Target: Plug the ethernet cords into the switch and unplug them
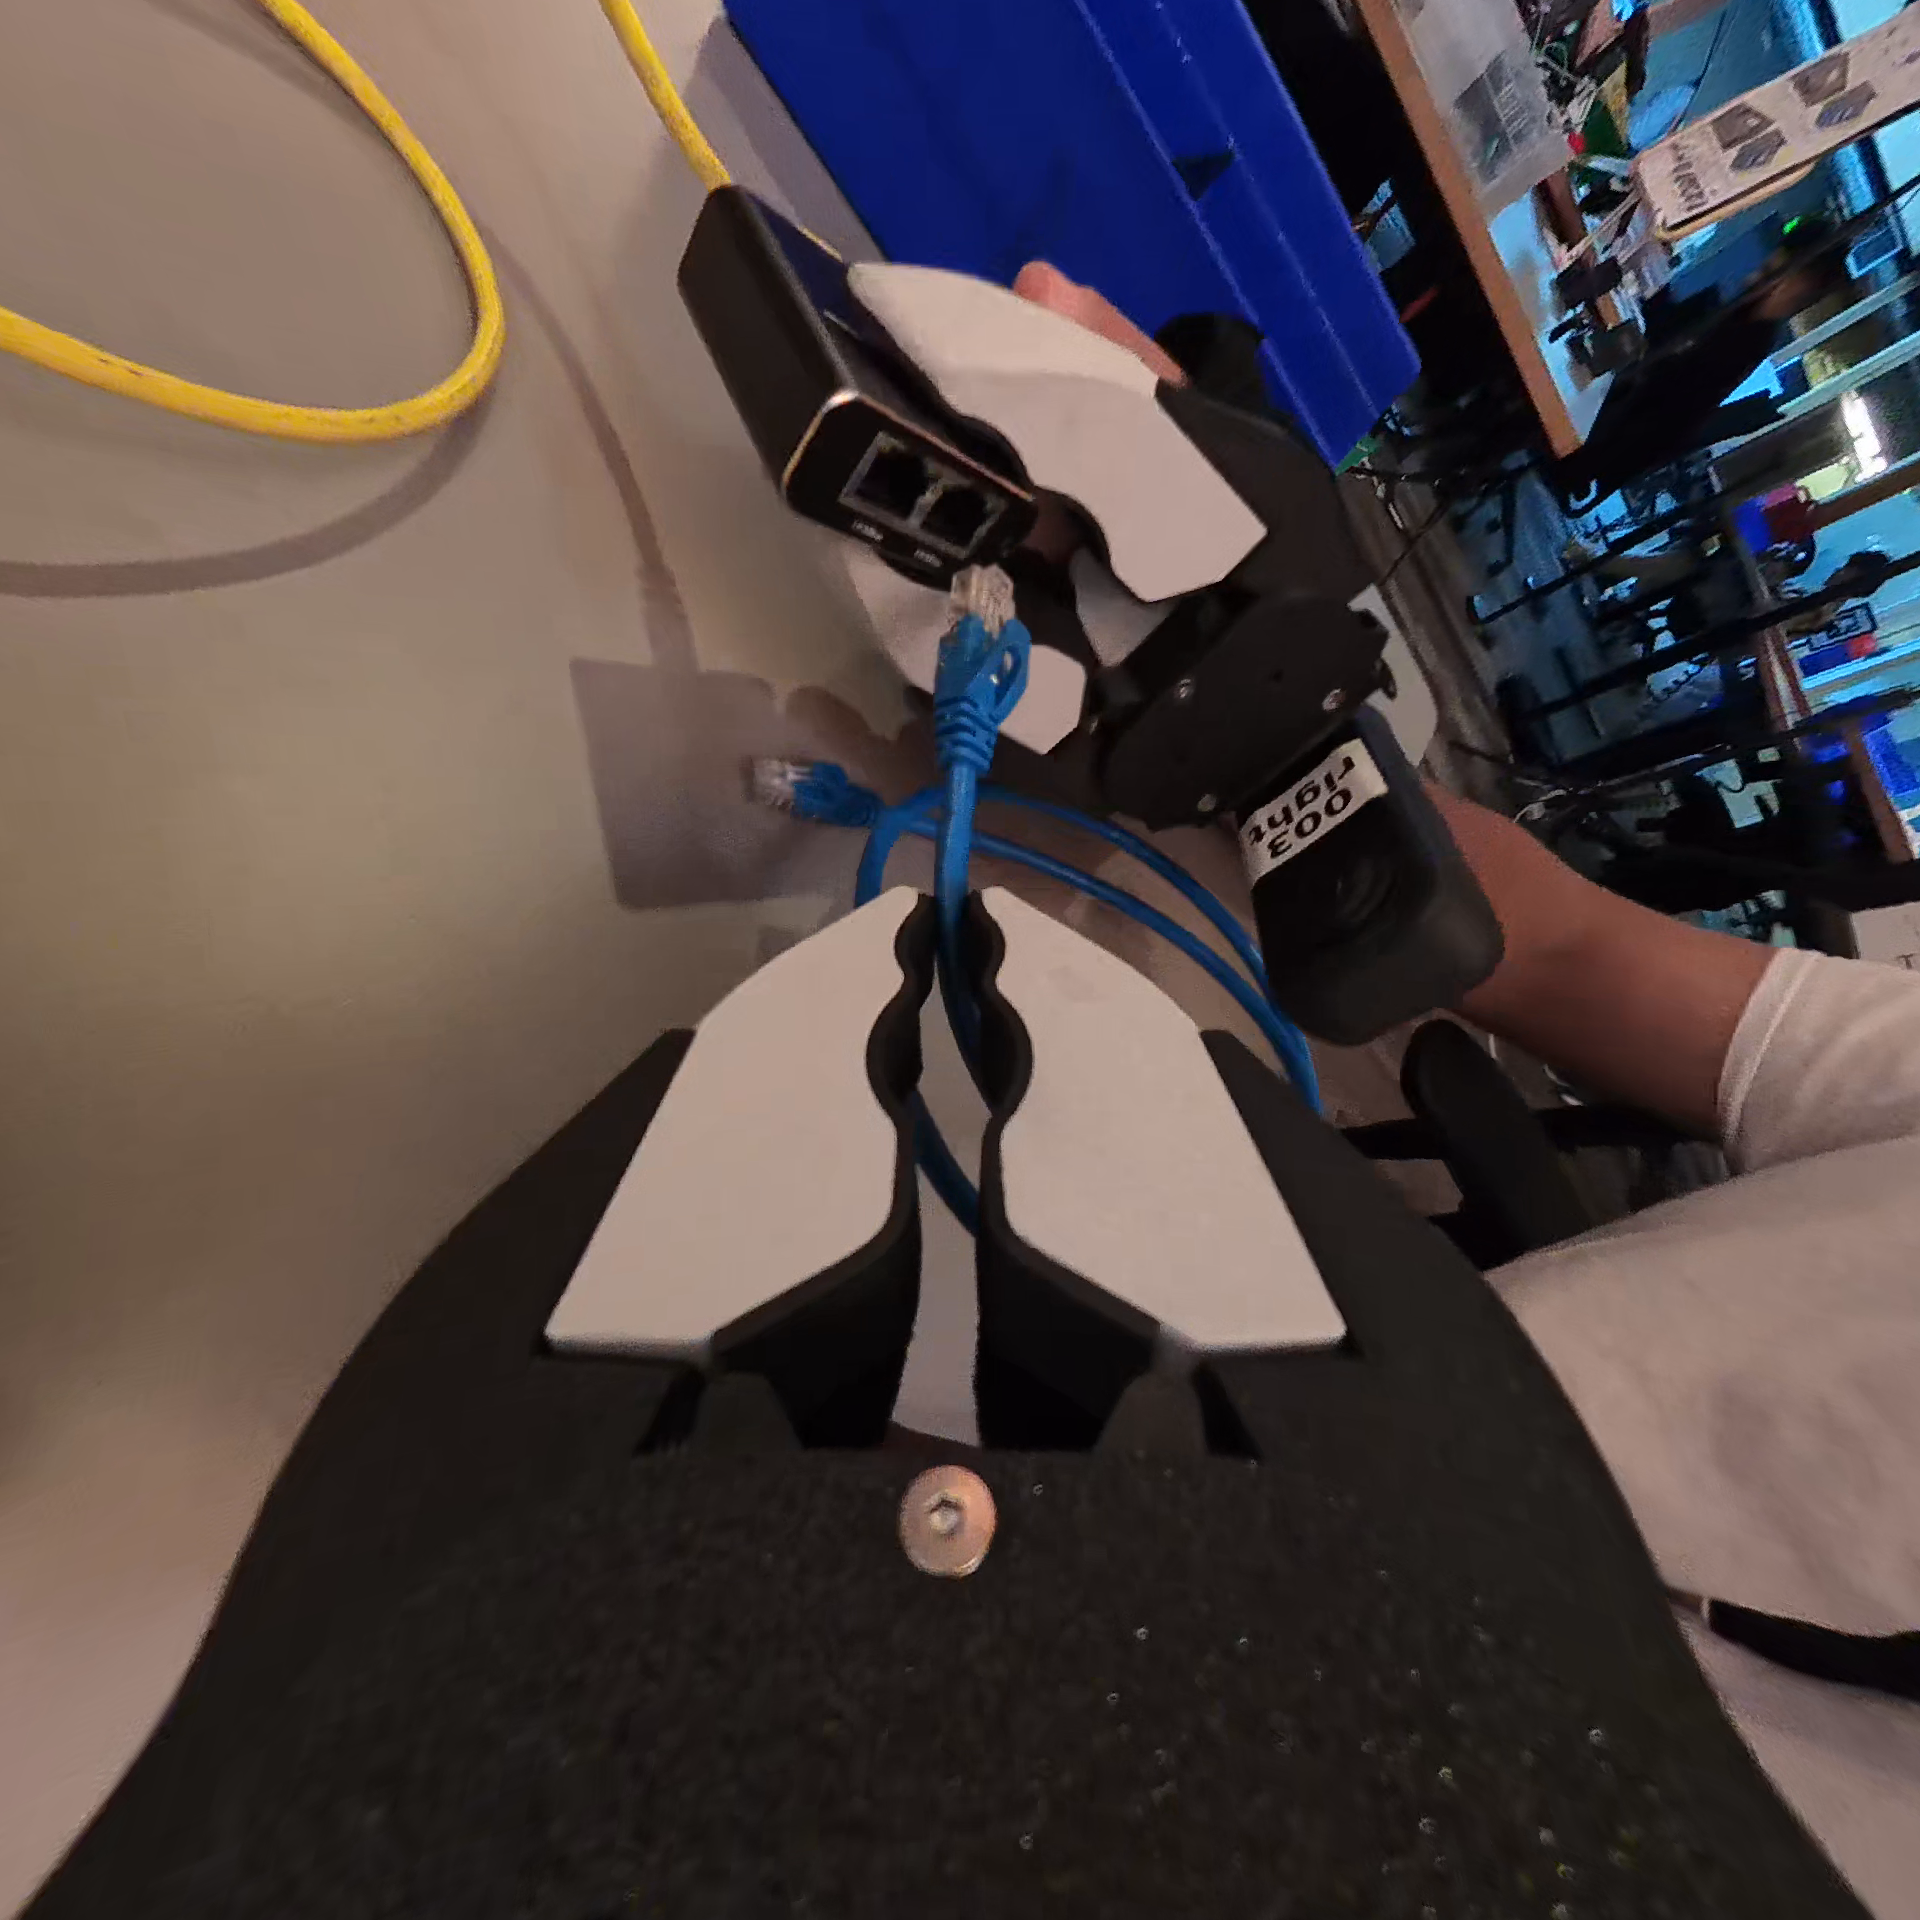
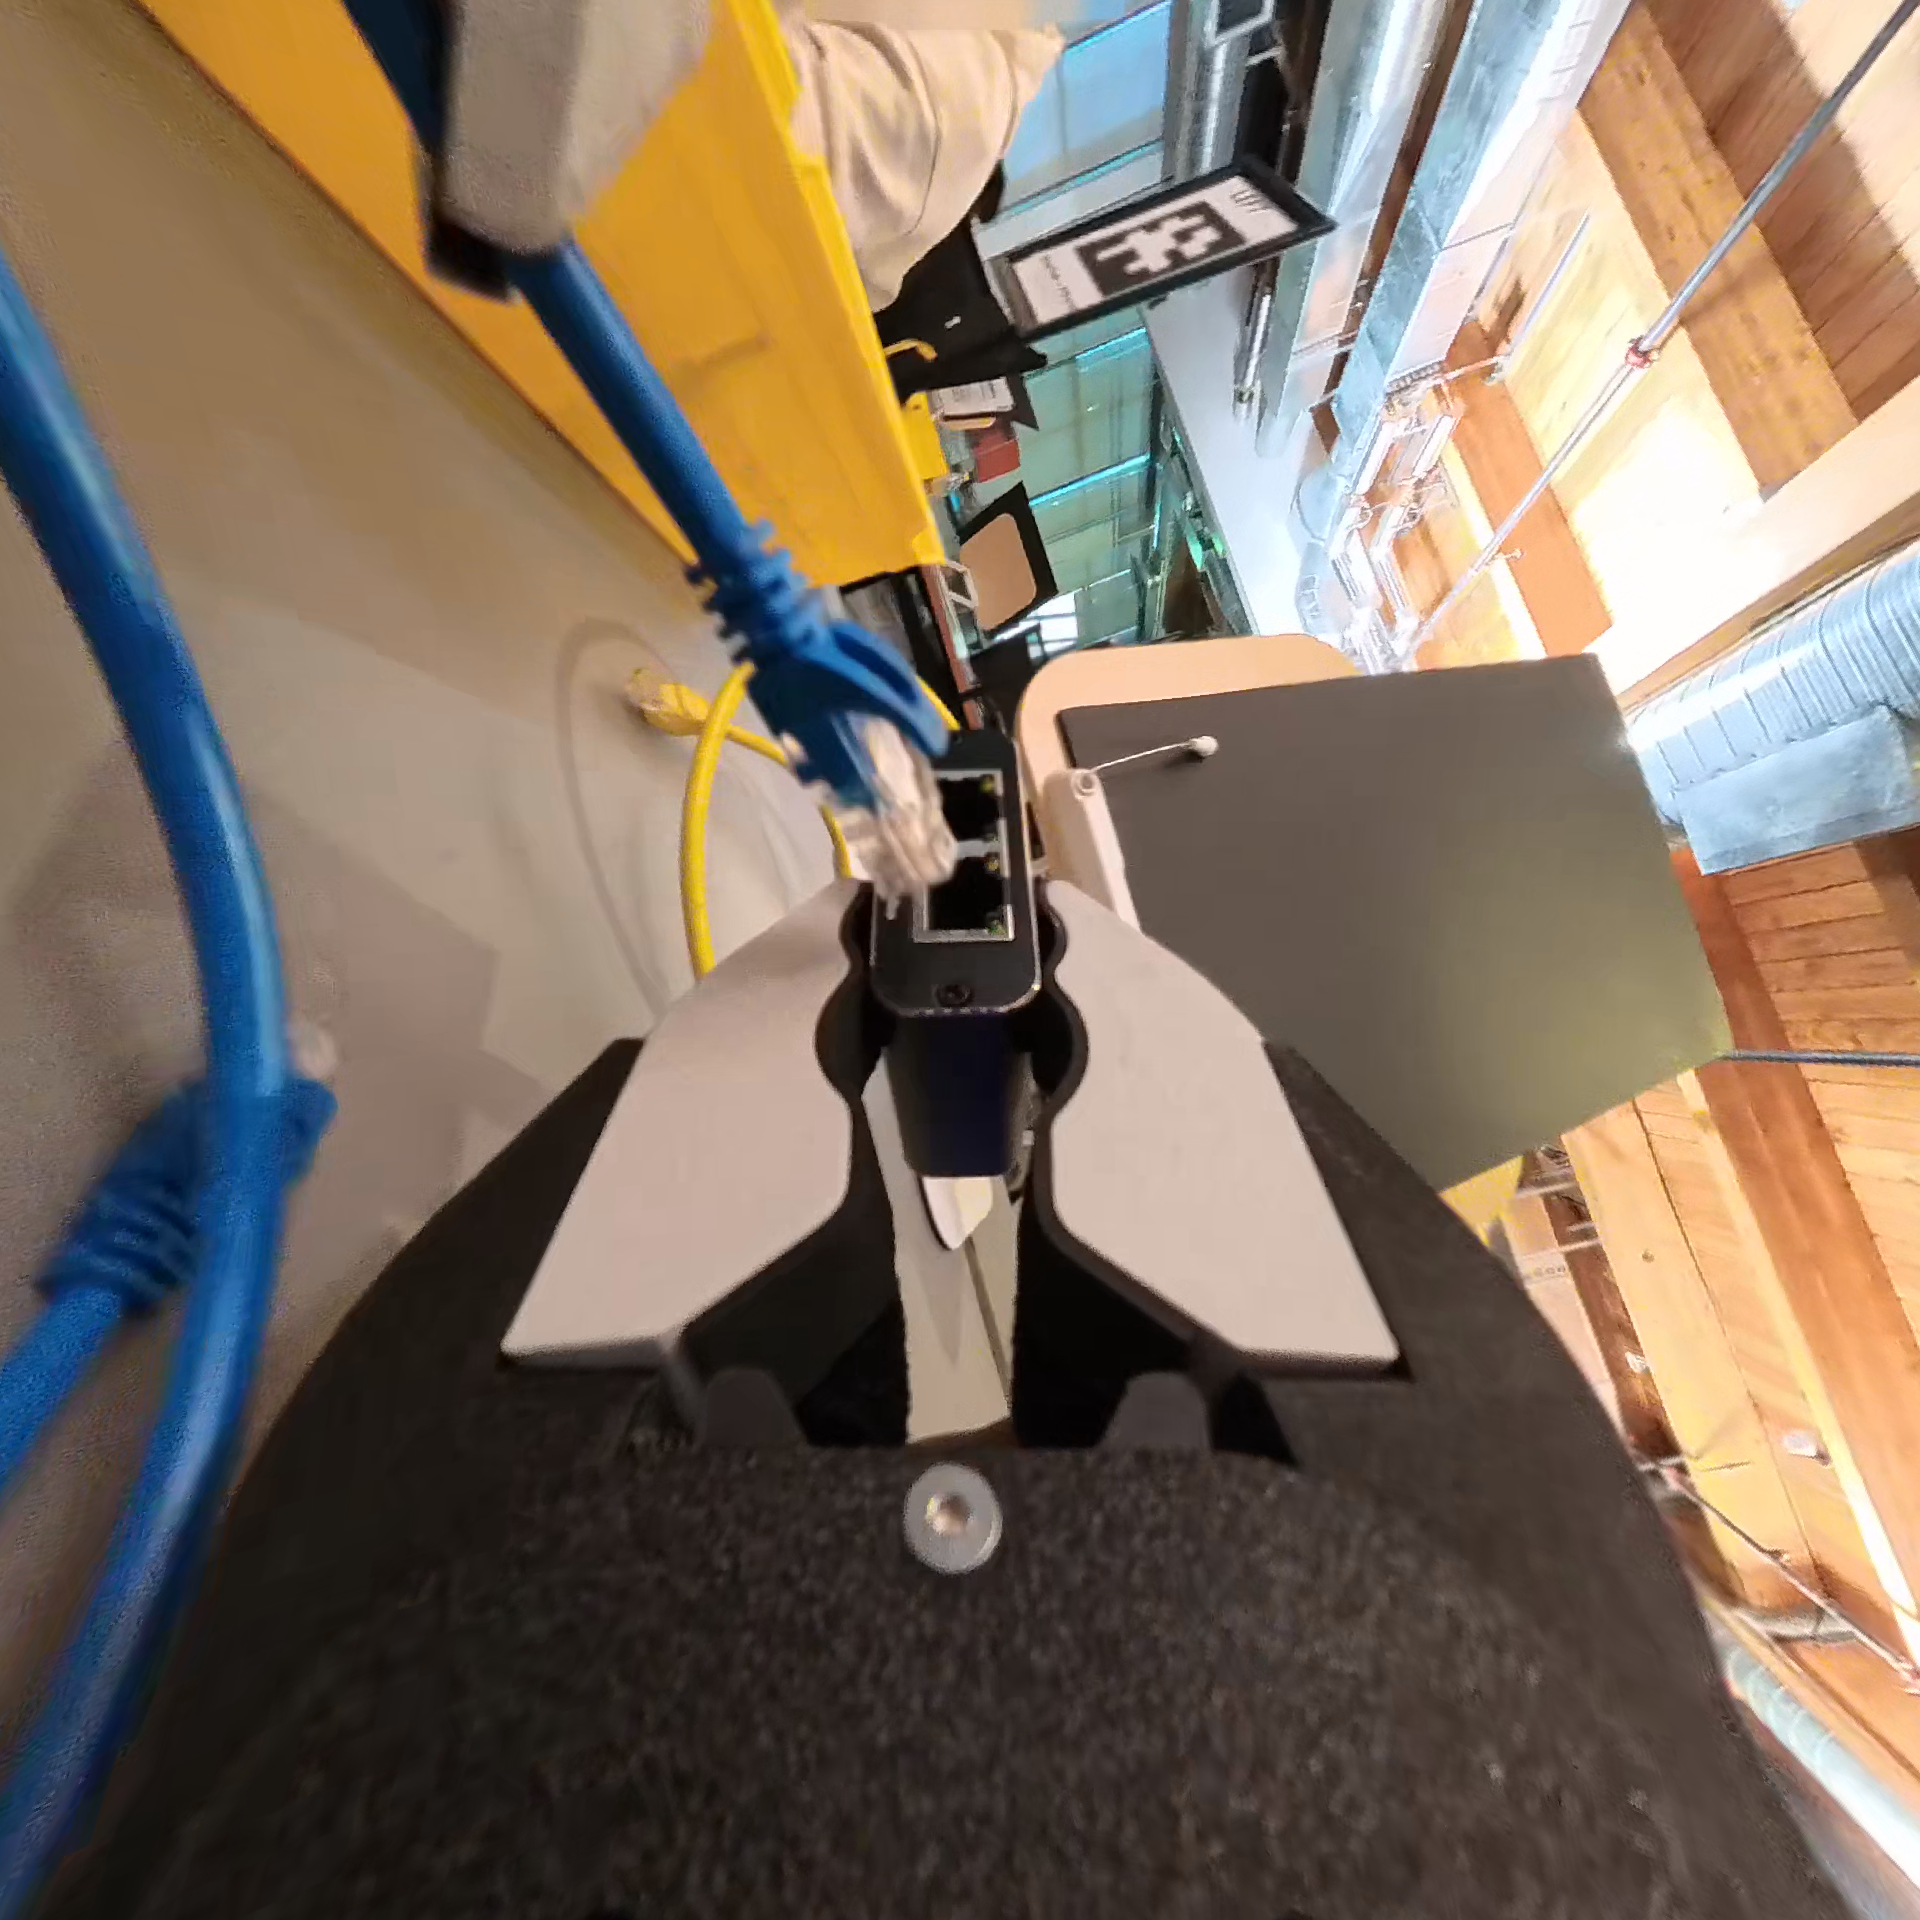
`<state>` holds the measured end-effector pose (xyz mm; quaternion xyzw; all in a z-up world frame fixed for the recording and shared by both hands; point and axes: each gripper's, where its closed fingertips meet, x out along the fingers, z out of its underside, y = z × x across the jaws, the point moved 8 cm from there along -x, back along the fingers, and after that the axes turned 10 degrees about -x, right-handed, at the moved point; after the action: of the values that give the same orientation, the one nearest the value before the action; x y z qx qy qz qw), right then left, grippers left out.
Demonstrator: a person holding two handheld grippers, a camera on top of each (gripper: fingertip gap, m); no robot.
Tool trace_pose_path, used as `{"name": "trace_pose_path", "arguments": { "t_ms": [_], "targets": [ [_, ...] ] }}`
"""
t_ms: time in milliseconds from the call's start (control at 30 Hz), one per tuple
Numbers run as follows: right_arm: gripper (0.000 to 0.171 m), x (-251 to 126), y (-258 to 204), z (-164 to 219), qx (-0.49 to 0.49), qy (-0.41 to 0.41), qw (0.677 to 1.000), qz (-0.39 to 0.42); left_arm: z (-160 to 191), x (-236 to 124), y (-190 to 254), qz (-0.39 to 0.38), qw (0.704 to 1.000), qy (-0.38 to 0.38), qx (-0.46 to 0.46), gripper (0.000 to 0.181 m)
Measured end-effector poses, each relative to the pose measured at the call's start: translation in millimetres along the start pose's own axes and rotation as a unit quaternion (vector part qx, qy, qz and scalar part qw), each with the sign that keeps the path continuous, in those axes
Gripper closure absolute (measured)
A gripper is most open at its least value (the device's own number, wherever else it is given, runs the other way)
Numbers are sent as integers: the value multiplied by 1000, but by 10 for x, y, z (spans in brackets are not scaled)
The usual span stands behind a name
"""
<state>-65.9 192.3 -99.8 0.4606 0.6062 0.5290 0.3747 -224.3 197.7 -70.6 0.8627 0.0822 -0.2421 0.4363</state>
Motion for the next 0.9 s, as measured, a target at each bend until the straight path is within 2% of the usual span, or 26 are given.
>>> {"name": "trace_pose_path", "arguments": {
  "t_ms": [33, 500, 700, 900],
  "targets": [
    [145, 3, -25, -21, -6, 0, 1000, -3, 4, 14, -14, 1, 1000, 3, -8, 177],
    [145, 38, -114, -74, -63, -30, 998, -8, 33, 75, -155, 14, 996, 37, -76, 177],
    [145, 56, -176, -97, -98, -41, 994, -9, 34, 100, -112, 8, 997, 39, -72, 177],
    [145, 57, -211, -114, -73, -45, 996, -18, 41, 112, -99, -4, 998, 38, -52, 177]
  ]
}}
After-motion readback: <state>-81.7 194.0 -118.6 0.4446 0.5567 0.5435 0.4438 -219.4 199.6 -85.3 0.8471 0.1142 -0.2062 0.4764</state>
